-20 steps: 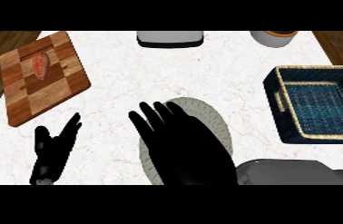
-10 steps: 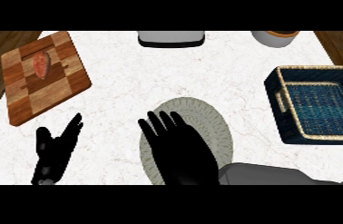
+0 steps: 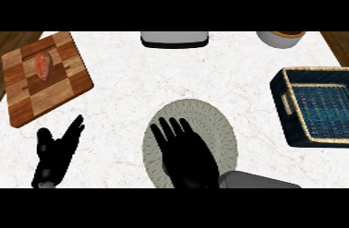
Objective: Pick the squash from the placemat and place it in the basket
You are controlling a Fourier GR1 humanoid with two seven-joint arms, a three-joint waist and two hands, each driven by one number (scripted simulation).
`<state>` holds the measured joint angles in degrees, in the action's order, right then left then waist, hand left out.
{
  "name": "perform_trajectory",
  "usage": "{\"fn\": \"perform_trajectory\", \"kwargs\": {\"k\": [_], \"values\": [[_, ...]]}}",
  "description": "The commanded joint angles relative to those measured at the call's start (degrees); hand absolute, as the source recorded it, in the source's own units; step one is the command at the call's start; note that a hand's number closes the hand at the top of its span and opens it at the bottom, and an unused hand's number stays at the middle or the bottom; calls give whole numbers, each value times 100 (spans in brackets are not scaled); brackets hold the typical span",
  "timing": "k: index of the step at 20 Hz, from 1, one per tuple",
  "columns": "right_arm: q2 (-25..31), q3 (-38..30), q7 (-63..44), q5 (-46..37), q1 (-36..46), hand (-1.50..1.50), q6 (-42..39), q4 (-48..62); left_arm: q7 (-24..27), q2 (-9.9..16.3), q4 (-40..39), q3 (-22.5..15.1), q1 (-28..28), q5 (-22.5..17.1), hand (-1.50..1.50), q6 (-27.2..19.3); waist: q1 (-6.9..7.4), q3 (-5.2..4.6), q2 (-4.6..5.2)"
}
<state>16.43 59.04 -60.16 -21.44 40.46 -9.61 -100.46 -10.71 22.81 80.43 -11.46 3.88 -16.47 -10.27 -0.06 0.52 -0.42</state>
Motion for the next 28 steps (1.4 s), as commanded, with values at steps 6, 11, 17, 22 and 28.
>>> {"fn": "perform_trajectory", "kwargs": {"k": [6,11,17,22,28], "values": [[-661,82,210,-1065,-674,-150,199,726,-328,-220,-215,29,-43,152,0,-4,16,-52,45],[-565,-119,439,-1139,-948,-150,-124,552,-272,-80,167,151,511,41,0,277,36,-51,34],[-1137,-25,568,-1544,-963,-150,-115,1559,-8,-265,-374,222,328,188,0,333,36,-55,47],[-1051,-275,730,-1536,-1032,-150,-401,1729,-27,-352,-347,191,400,316,0,313,38,-53,47],[-1441,-100,935,-2057,-1446,-150,-89,2088,-163,-432,-224,276,251,389,0,345,28,-52,45]]}}
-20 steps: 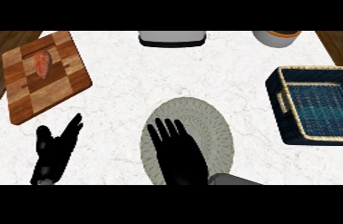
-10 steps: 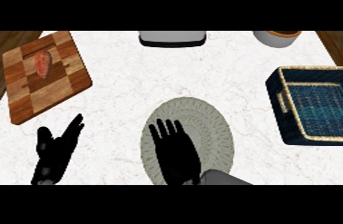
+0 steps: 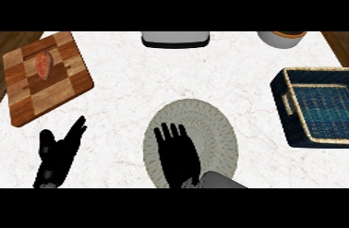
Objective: Pick the squash from the placemat and place it in the basket
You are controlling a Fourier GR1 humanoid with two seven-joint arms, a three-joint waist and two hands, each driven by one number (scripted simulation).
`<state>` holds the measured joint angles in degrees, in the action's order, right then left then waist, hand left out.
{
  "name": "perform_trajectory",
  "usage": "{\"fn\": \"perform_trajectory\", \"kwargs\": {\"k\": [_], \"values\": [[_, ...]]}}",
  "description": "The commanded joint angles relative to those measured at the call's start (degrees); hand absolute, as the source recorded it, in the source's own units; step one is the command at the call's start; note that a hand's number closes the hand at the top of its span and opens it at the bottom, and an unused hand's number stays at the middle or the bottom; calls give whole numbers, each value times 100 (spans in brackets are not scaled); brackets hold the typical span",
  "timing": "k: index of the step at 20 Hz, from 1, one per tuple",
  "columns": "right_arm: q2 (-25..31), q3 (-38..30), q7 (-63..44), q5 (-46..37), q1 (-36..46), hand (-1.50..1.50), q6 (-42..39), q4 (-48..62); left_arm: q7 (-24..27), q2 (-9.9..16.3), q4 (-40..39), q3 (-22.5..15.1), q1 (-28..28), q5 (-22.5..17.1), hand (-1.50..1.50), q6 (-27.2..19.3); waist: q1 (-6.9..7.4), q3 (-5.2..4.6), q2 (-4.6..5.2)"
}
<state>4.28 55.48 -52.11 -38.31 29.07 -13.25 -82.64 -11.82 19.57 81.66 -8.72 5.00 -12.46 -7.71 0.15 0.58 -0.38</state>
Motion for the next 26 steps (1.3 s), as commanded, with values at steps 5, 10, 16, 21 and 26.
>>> {"fn": "perform_trajectory", "kwargs": {"k": [5,10,16,21,26], "values": [[-345,-119,159,-451,-184,-150,-120,220,11,-230,-480,3,48,202,0,40,-1,-59,40],[-145,-110,698,-705,-566,150,91,405,-206,-223,-366,139,21,125,0,158,-5,-58,40],[-54,-242,1372,-1200,-4,150,145,959,-10,-261,-68,85,498,249,0,180,50,-58,42],[20,-203,1537,-1520,-340,150,18,698,-311,-196,-380,398,-59,123,0,384,-17,-59,39],[520,-263,971,-1789,-952,150,-53,-393,-243,-210,-193,380,262,203,0,381,-94,-59,14]]}}
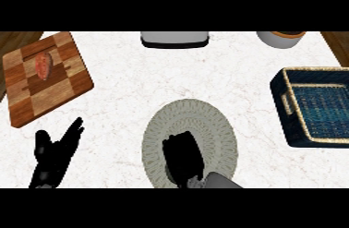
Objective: Pick the squash from the placemat and place it in the basket
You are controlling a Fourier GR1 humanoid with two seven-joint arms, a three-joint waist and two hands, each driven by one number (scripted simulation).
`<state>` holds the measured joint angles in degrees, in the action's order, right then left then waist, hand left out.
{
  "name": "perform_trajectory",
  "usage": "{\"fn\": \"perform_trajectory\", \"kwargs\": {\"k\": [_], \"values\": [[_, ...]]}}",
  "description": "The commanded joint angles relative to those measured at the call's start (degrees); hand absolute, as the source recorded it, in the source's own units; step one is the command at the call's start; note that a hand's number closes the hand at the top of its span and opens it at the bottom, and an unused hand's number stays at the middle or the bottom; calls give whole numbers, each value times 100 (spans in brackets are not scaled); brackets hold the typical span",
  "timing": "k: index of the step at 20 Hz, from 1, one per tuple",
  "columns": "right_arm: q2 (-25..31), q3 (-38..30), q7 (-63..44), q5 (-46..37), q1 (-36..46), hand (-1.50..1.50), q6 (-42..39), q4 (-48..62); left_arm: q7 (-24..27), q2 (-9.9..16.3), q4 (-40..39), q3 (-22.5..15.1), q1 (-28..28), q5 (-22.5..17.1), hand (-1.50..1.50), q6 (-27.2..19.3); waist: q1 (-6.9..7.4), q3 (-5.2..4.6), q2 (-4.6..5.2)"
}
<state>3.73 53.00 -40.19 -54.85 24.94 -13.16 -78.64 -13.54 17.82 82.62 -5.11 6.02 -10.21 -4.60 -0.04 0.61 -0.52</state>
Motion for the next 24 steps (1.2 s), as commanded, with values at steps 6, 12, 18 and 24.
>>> {"fn": "perform_trajectory", "kwargs": {"k": [6,12,18,24], "values": [[1663,-216,-1116,-276,-1858,150,86,-3092,152,-84,-221,56,480,6,0,20,-234,-67,-12],[354,-999,-1210,351,-2090,150,1504,-4689,2,-136,-99,62,551,60,0,-146,-318,-33,-6],[684,-1942,-1685,303,-1998,150,1081,-6826,-190,-120,-18,54,281,22,0,-51,-188,-60,21],[765,-3333,-2313,712,-1132,150,191,-7109,-69,-189,-186,70,289,63,0,-46,-208,-72,18]]}}
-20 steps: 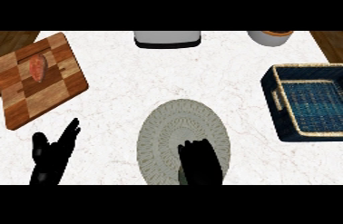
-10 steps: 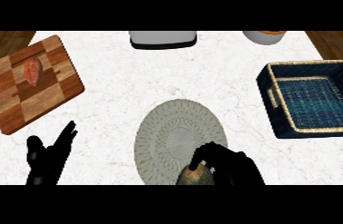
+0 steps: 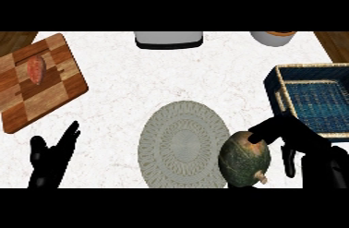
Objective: Pick the squash from the placemat and place it in the basket
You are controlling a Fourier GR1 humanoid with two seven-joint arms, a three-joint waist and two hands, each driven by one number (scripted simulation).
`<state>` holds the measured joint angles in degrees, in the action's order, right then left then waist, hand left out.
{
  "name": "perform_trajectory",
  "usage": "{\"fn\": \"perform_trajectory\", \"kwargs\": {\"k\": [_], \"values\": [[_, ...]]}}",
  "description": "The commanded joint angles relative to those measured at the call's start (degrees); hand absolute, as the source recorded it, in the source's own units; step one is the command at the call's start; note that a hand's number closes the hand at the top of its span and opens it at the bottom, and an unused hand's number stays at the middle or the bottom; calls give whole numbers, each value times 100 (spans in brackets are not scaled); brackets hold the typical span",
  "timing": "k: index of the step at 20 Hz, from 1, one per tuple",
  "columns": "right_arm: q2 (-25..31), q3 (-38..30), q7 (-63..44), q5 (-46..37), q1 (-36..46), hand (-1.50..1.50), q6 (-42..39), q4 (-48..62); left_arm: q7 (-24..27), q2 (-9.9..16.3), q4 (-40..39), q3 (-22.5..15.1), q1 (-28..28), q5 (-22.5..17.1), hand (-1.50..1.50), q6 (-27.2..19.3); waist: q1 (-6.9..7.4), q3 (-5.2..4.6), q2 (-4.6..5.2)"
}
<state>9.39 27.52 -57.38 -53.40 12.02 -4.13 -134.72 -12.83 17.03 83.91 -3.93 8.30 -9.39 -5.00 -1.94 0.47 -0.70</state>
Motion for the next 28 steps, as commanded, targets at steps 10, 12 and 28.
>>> {"fn": "perform_trajectory", "kwargs": {"k": [10,12,28], "values": [[250,-3189,-715,1629,1874,150,-1589,-405,-187,-42,-177,-36,127,48,0,35,28,-47,21],[332,-3678,-690,1869,2275,150,-1704,-56,-98,-89,-282,-24,111,8,0,94,44,-50,26],[1905,-5744,1425,3383,2451,150,-1687,3126,130,-374,-835,-118,-335,336,0,121,194,-49,99]]}}
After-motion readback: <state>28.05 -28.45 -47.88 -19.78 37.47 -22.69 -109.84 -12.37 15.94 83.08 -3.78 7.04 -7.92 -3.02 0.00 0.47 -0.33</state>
